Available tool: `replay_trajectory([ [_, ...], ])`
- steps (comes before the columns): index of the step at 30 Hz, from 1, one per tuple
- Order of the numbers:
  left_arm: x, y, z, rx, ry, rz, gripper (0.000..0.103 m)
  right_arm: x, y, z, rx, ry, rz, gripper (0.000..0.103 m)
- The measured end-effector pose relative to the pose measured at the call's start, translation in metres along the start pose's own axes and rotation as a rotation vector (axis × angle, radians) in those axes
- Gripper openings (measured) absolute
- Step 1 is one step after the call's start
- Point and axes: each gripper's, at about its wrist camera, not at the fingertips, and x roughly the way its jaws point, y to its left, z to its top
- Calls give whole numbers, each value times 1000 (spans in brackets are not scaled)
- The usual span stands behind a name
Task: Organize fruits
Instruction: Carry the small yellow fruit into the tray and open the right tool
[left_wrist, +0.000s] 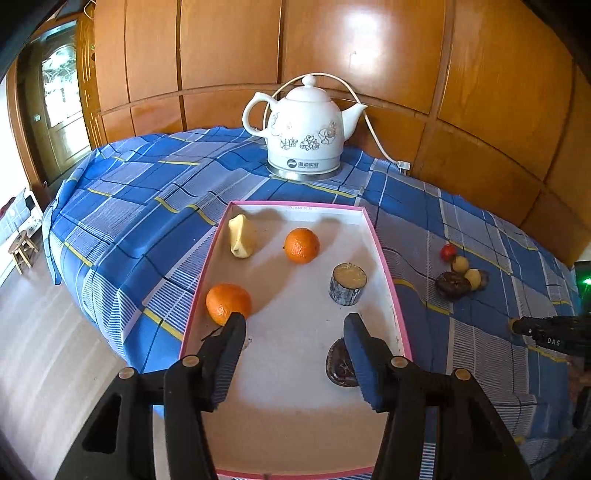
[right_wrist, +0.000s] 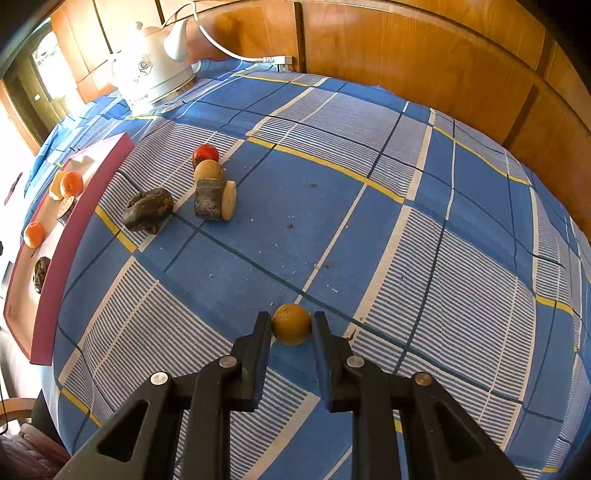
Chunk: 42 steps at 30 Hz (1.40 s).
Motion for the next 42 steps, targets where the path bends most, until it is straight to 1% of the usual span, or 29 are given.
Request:
replay_trajectory([
  [13, 1, 5, -2, -5, -1, 10, 56, -1, 3, -1, -22, -9, -18, 22],
  [15, 1, 5, -3, -5, -1, 11, 58, -1, 4, -1, -27, -11, -25, 22],
  [21, -2, 9, -4, -14, -16, 20, 61, 0, 8, 0, -51, -13, -54, 22],
  [26, -7, 13, -3, -19, -37, 28, 61, -3, 10, 3, -45, -6, -57, 22],
  [29, -10, 16, -3, -20, -46, 32, 61, -12, 15, 5, -21, -21, -18, 22],
  [30, -10, 16, -3, -21, -48, 32, 61, -15, 19, 6, -19, -27, 7, 22],
  [33, -11, 17, -4, -19, -51, 31, 61, -24, 37, 7, -42, -48, 70, 22],
  [39, -10, 18, -5, -21, -48, 30, 61, -37, 90, 17, -95, -77, 227, 22],
  [42, -10, 20, -5, -28, -48, 30, 61, -41, 126, 27, -131, -87, 311, 22],
])
